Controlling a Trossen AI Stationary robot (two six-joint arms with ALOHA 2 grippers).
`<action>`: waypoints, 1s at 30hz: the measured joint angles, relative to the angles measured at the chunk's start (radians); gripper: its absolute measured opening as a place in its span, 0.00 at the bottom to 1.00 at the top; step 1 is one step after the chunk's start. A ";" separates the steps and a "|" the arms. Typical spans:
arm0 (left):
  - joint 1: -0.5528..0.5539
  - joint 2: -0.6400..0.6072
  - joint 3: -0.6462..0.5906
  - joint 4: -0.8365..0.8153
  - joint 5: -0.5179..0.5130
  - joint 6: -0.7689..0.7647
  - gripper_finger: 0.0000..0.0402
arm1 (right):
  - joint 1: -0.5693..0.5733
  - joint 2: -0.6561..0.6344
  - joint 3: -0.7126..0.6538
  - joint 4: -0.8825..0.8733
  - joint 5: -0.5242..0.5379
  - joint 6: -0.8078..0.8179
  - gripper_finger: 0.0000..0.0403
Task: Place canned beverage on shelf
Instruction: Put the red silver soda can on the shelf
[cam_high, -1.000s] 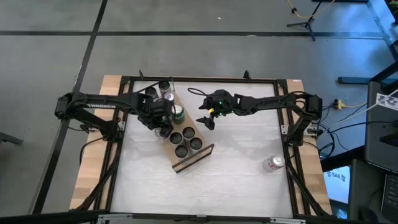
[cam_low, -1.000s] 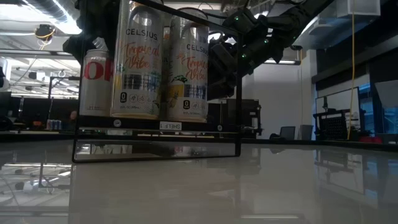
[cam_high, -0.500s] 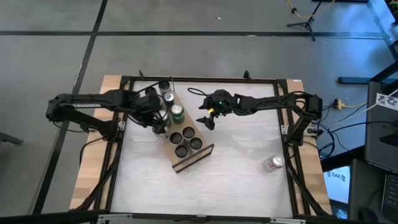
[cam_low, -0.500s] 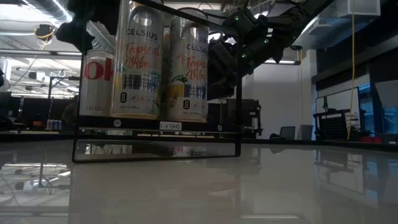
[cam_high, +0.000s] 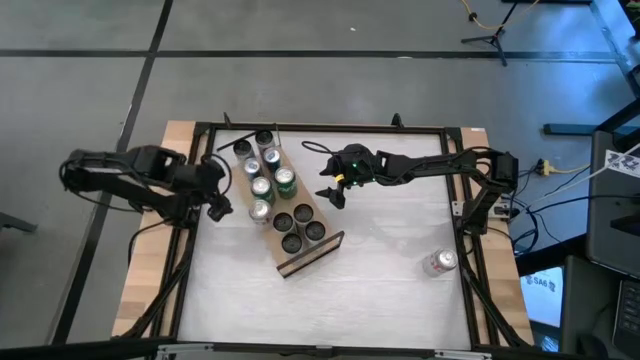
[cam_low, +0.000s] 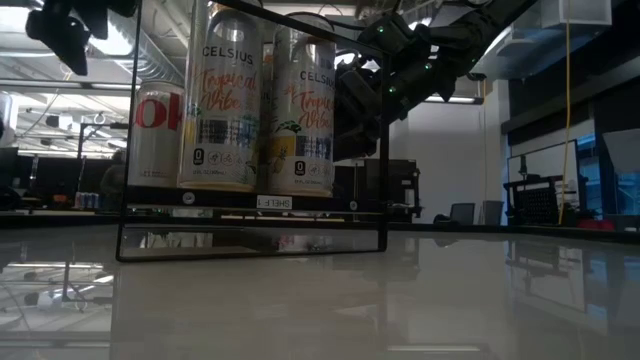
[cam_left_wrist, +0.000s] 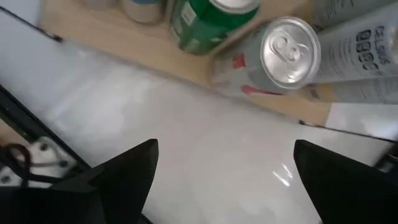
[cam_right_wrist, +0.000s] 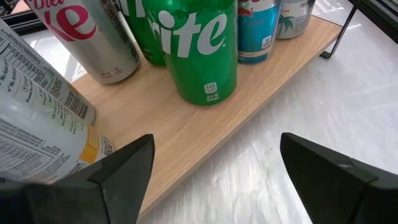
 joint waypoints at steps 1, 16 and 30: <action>-0.022 -0.002 0.000 -0.003 -0.027 -0.009 0.90 | 0.000 0.000 0.000 0.000 0.000 0.000 0.85; -0.232 0.065 -0.260 0.201 -0.057 -0.134 0.90 | 0.000 0.000 0.000 0.003 0.000 0.002 0.85; -0.180 0.076 -0.366 0.336 -0.186 -0.156 0.90 | 0.000 0.000 0.000 0.010 0.000 0.002 0.85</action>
